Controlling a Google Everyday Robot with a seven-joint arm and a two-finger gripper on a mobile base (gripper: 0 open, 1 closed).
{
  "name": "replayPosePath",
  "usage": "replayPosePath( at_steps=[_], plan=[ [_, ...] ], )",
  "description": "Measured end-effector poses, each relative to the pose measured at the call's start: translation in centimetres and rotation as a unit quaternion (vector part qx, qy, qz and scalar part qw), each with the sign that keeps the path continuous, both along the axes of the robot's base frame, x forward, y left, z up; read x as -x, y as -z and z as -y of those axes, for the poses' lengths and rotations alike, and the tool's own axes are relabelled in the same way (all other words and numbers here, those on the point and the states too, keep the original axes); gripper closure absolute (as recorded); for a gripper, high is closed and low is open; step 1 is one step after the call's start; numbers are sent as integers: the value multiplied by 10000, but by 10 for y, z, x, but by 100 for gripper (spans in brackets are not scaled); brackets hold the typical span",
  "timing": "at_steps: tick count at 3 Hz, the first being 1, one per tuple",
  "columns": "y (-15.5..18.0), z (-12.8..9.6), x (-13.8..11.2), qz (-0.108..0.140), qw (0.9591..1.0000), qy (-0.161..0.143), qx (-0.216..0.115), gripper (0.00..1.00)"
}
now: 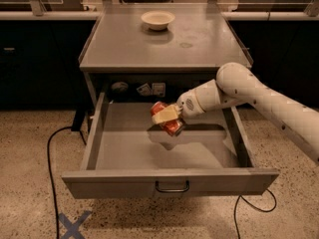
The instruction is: Place coke can into top drawer
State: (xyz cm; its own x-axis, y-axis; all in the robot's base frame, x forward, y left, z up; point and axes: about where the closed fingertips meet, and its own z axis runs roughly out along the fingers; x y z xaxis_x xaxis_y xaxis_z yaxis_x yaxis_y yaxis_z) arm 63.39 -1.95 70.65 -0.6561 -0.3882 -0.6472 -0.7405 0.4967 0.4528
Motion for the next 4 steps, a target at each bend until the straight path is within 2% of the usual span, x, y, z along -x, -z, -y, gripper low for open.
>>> replayPosePath(
  at_steps=[1, 2, 3, 4],
  plan=[
    [25, 3, -4, 132, 9980, 112, 606, 100],
    [59, 9, -4, -56, 9958, 307, 866, 100],
    [90, 9, -4, -509, 9957, 474, 606, 100],
    [98, 4, -2, -697, 9956, 425, 459, 100]
  ],
)
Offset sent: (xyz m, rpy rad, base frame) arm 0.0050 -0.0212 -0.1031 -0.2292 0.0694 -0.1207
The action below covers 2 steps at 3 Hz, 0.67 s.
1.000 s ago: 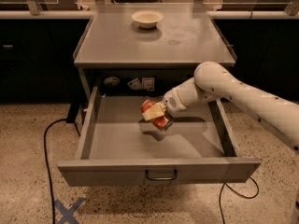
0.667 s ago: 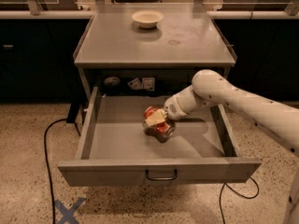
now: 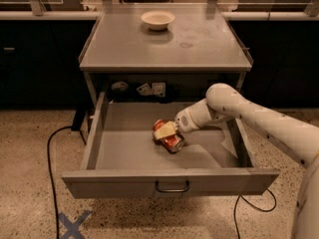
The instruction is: Place coke can into top drawer
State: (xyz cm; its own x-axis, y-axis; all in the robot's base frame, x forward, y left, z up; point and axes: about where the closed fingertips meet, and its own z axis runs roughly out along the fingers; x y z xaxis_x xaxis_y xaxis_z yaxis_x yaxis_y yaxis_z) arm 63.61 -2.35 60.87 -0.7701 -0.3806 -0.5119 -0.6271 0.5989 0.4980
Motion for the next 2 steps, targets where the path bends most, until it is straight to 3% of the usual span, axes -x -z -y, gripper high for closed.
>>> replayPosePath(
  at_steps=[2],
  plan=[
    [0, 0, 0, 0, 10000, -1, 0, 58]
  ],
)
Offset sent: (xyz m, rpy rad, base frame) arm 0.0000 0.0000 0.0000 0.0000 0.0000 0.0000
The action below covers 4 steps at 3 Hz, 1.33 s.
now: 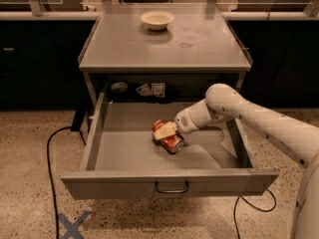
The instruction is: Place coke can into top drawer
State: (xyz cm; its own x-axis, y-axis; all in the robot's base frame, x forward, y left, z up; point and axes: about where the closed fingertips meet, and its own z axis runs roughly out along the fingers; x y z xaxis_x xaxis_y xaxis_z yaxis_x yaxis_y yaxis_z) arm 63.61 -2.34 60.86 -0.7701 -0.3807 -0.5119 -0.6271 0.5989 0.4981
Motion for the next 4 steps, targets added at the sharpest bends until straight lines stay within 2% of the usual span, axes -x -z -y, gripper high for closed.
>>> replayPosePath(
  at_steps=[2, 3, 4],
  plan=[
    [0, 0, 0, 0, 10000, 0, 0, 12],
    [0, 0, 0, -1, 10000, -1, 0, 0],
    [0, 0, 0, -1, 10000, -1, 0, 0]
  ],
)
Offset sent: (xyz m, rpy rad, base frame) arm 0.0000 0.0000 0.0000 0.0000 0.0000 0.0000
